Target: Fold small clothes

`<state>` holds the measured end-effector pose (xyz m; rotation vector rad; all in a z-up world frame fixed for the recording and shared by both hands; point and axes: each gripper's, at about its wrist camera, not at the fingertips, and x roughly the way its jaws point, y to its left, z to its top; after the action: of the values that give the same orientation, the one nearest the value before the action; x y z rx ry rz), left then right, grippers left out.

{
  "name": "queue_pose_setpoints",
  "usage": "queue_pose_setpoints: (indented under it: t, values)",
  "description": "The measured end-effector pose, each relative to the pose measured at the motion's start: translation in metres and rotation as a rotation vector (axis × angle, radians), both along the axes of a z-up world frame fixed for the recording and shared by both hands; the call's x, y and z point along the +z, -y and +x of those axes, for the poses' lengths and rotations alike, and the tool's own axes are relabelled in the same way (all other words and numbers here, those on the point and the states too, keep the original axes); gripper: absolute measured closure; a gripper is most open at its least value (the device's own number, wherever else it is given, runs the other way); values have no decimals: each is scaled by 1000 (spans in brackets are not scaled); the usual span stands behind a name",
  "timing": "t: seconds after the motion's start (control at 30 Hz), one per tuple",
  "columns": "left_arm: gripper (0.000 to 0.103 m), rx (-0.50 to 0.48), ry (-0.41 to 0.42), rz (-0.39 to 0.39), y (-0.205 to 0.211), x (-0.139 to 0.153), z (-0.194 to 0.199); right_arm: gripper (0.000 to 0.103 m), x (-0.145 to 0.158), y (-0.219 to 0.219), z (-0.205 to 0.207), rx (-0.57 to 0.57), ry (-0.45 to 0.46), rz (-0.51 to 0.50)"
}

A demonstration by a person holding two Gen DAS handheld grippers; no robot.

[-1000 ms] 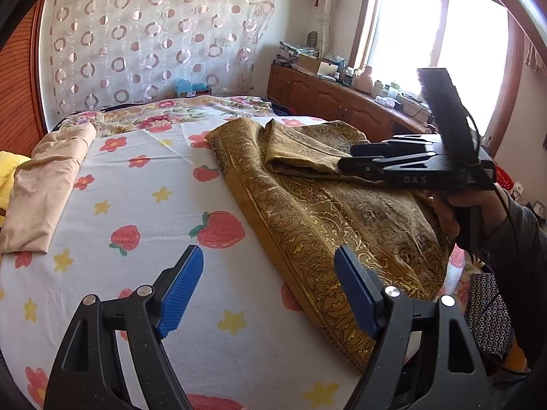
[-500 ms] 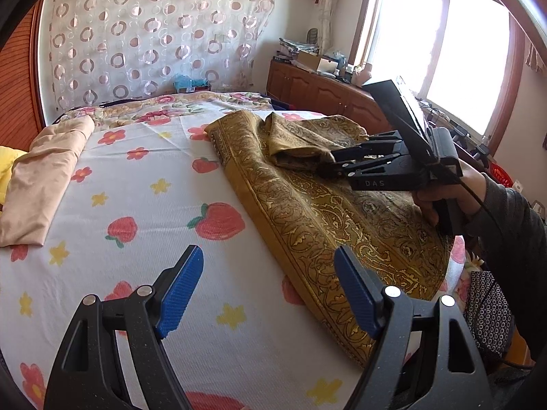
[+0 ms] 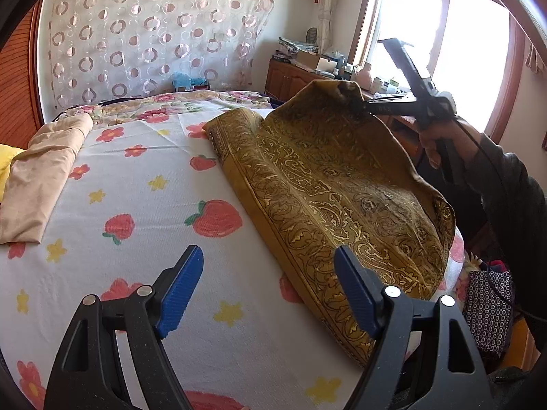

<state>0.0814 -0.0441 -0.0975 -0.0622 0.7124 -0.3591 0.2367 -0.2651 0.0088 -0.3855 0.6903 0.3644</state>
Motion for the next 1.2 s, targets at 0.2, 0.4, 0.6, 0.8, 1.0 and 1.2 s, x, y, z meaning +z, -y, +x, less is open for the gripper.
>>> queue_pose_setpoints:
  t: [0.2, 0.4, 0.6, 0.8, 1.0, 1.2]
  values:
    - [23, 3, -3, 2, 0, -1, 0, 87, -13, 28, 21, -161, -29, 46]
    - [23, -7, -8, 12, 4, 0, 9, 78, -16, 27, 12, -149, -41, 90]
    - [23, 0, -8, 30, 4, 3, 24, 77, -24, 32, 8, -106, -66, 108]
    - [23, -4, -3, 65, 7, 5, 42, 77, -34, 37, 13, -72, -114, 59]
    - [23, 9, 1, 86, 8, 13, 73, 100, -25, 37, 17, -58, -73, 35]
    - [23, -3, -18, 54, 13, 10, 75, 101, -22, 50, 17, -105, -50, 34]
